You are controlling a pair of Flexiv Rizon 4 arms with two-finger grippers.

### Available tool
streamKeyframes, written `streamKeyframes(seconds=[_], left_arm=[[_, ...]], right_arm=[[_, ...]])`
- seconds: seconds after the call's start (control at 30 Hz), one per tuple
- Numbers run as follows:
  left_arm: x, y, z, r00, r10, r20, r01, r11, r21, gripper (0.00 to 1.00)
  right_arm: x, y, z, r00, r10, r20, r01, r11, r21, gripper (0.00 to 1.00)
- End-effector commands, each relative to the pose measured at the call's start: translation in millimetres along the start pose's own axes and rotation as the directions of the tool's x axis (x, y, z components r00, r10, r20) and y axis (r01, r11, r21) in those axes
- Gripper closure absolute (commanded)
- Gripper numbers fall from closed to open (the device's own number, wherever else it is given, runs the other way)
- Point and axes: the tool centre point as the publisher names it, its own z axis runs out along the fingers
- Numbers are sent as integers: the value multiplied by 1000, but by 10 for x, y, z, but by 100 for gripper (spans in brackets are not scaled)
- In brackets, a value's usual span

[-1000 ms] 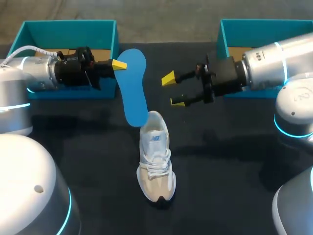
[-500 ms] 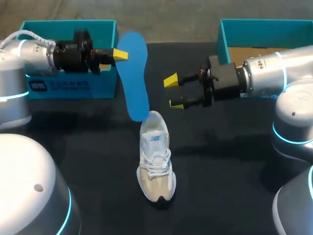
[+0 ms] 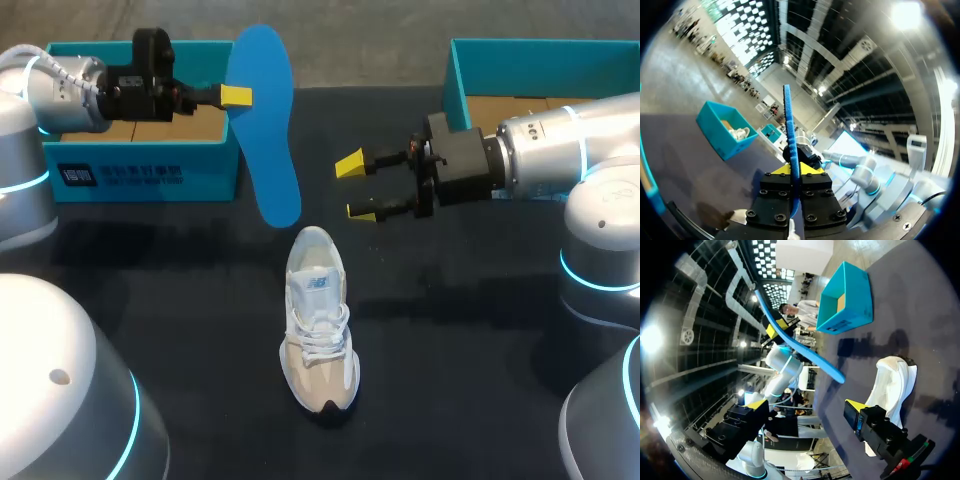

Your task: Take the shoe out of the shoebox, open the shoe tongue, remove and reinsert the insole, then place the shoe into the shoebox

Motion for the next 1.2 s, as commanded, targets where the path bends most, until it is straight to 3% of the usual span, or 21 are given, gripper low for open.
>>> streamKeyframes(seconds=[0.03,0.5,0.53,0.6,0.8,0.97,1.03,1.2], left_arm=[[-8,-109,12,919,393,26,-388,915,-109,100],[-8,-109,12,919,393,26,-388,915,-109,100],[-72,-118,11,858,507,76,-494,857,-146,100],[-103,-145,-1,807,583,91,-568,809,-152,100],[-27,-194,37,615,788,3,-785,613,-89,100],[1,-176,109,477,879,-23,-877,474,-76,100],[3,-171,113,468,884,-17,-882,466,-71,100],[25,-88,141,258,966,-23,-966,258,-3,100]], right_arm=[[1,10,26,1000,1,2,-1,1000,0,0],[1,10,26,1000,1,2,-1,1000,0,0],[1,10,26,1000,1,2,-1,1000,0,0],[1,10,26,1000,1,2,-1,1000,0,0],[1,10,26,1000,1,2,-1,1000,0,0],[1,10,26,1000,1,2,-1,1000,0,0],[1,10,26,1000,1,2,-1,1000,0,0],[1,10,26,1000,1,2,-1,1000,0,0]])
